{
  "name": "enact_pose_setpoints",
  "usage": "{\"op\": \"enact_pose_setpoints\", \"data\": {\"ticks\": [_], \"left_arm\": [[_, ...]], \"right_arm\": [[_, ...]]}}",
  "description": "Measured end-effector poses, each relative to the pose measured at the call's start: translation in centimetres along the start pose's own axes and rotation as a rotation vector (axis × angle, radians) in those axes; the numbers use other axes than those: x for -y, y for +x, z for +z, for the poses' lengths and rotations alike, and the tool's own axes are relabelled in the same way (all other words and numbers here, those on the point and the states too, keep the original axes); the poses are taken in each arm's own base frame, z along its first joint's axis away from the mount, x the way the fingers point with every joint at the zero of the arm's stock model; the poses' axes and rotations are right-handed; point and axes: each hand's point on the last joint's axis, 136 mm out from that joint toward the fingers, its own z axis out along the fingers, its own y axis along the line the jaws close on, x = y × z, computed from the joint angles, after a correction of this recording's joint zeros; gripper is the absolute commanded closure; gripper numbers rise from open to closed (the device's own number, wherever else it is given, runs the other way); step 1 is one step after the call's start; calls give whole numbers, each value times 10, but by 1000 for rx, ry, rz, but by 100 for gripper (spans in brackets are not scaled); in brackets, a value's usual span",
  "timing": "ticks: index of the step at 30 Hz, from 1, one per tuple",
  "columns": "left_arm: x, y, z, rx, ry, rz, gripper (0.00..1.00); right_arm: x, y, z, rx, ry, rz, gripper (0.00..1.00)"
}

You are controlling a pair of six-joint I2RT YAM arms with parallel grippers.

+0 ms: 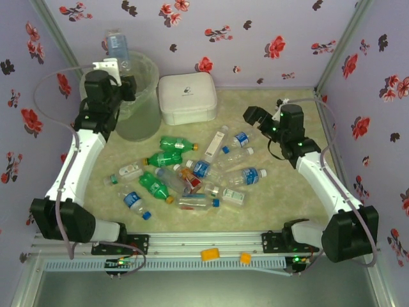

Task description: Put the plastic bottles in the bin

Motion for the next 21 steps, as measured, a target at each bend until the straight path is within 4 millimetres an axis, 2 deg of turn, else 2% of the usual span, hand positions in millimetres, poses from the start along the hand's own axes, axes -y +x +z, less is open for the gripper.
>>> {"op": "enact_pose_setpoints", "data": {"ticks": [4,7,10,12,13,21], "left_arm": [[-25,16,16,-79,-60,-22,97],[-28,34,25,-150,-73,-29,82],[-30,47,31,-203,-82,-33,34],[-31,51,32,-223,-87,-47,9],[-31,50,31,-226,-89,-55,0],[-27,32,21,-183,-81,-115,0]], "right_arm": [[1,7,1,-15,20,-28,0],[6,9,2,-16,40,-38,0],[10,12,1,-23,59,-44,0],[13,14,1,-25,68,-52,0],[14,14,0,-26,73,-55,0],[16,17,-5,-34,90,-78,1]]}}
